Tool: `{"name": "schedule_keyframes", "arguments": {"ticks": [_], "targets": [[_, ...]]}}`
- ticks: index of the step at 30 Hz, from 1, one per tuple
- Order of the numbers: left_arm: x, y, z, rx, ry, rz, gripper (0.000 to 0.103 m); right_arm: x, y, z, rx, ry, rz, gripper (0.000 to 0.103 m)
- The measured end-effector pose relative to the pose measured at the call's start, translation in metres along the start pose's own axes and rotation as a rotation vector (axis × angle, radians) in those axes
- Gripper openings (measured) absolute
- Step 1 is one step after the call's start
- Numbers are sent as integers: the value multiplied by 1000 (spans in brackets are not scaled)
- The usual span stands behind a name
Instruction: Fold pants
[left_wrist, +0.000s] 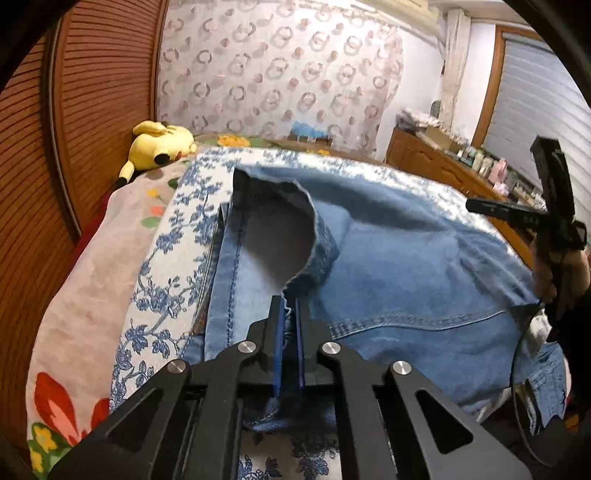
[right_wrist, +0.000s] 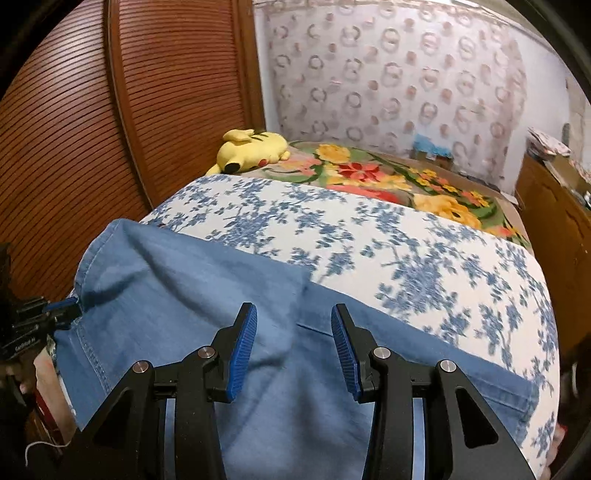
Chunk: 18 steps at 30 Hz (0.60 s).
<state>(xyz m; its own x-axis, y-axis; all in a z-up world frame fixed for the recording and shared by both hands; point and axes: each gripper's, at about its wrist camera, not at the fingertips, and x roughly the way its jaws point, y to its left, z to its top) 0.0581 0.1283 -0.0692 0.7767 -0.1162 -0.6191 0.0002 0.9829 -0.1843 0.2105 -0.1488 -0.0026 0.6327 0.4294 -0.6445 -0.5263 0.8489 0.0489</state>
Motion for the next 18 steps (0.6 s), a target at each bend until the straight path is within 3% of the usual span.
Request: {"name": "schedule_keyframes", "arguments": {"ticks": [5,13,15,18], "targets": [[-24,15,11,-38,-76,35,6,-50,-7,1,9,-72,-10,44],[-18,15,11,-25,-35,46,7,-132,-18,-3,-23,-142,-93,44],[-17,12,10,-27,-28,51,15,-145,-20,-9,-25,-141,-113,44],[-17,10,10,-19,-24,42,36,-157,-23,-25,-18,-130,-129,44]]}}
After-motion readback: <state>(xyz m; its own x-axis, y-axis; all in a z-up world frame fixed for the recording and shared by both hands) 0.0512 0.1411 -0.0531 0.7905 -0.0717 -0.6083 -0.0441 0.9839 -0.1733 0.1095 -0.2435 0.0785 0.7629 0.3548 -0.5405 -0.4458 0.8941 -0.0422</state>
